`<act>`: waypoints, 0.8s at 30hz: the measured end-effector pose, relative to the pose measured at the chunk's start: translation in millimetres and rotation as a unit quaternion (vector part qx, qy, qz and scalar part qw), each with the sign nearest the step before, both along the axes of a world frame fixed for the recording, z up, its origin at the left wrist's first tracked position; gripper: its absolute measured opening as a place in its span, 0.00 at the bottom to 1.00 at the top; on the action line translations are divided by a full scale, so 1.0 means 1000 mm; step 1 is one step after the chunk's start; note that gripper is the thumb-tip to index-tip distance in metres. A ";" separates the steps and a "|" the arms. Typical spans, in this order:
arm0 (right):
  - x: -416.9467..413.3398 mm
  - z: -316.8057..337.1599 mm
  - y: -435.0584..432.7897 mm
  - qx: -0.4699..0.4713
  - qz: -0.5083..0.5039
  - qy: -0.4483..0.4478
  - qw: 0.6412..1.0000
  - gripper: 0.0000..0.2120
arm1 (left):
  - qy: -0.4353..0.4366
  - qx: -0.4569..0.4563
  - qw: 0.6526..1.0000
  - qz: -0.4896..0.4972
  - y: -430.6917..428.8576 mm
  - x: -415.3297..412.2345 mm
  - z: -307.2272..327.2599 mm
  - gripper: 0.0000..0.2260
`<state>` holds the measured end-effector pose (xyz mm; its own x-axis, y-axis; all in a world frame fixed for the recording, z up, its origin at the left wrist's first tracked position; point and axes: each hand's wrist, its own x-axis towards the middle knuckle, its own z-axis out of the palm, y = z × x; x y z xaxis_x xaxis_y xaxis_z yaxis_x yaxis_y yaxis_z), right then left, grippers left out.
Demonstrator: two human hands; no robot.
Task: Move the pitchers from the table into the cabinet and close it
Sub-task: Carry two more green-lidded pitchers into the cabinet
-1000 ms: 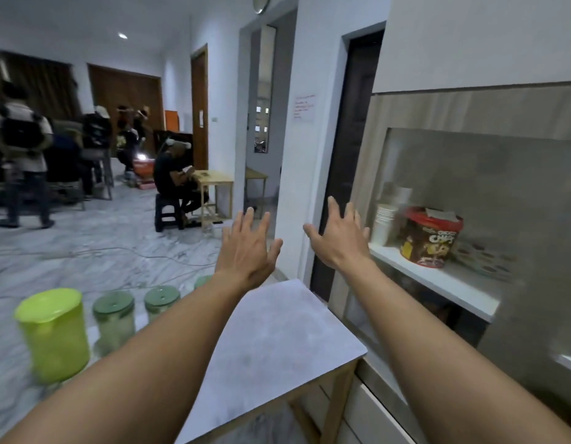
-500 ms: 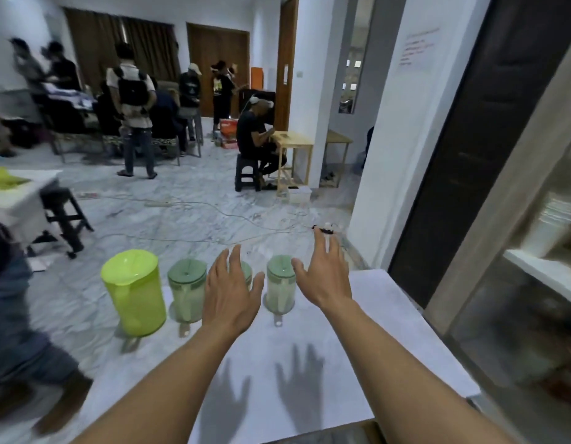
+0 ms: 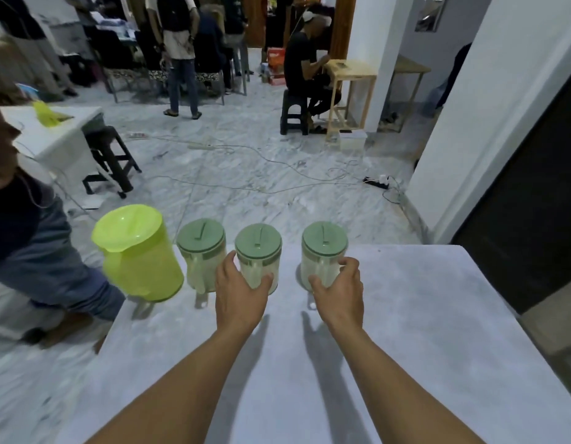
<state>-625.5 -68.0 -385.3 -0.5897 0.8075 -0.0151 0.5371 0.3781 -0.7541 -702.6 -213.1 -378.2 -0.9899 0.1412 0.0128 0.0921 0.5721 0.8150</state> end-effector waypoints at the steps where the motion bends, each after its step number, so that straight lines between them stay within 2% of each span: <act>1: -0.005 -0.006 0.002 -0.025 -0.014 0.005 1.000 0.26 | -0.012 0.012 1.000 0.013 0.005 -0.004 -0.005 0.36; 4: -0.020 -0.027 0.009 -0.106 -0.043 0.016 0.993 0.25 | -0.067 0.051 0.995 0.051 0.019 -0.017 -0.024 0.31; 6: -0.028 -0.036 0.012 -0.147 -0.053 0.023 0.988 0.21 | -0.090 0.062 0.992 0.069 0.027 -0.025 -0.035 0.28; 11: -0.040 -0.045 0.012 -0.193 -0.064 0.075 0.976 0.12 | -0.095 0.057 0.991 0.081 0.034 -0.029 -0.047 0.15; 18: -0.051 -0.058 0.009 -0.188 -0.062 0.099 0.975 0.09 | -0.068 0.048 0.995 0.062 0.041 -0.034 -0.054 0.09; 24: -0.055 -0.058 0.010 -0.186 -0.076 0.120 0.972 0.10 | -0.047 0.086 0.993 0.059 0.039 -0.042 -0.054 0.07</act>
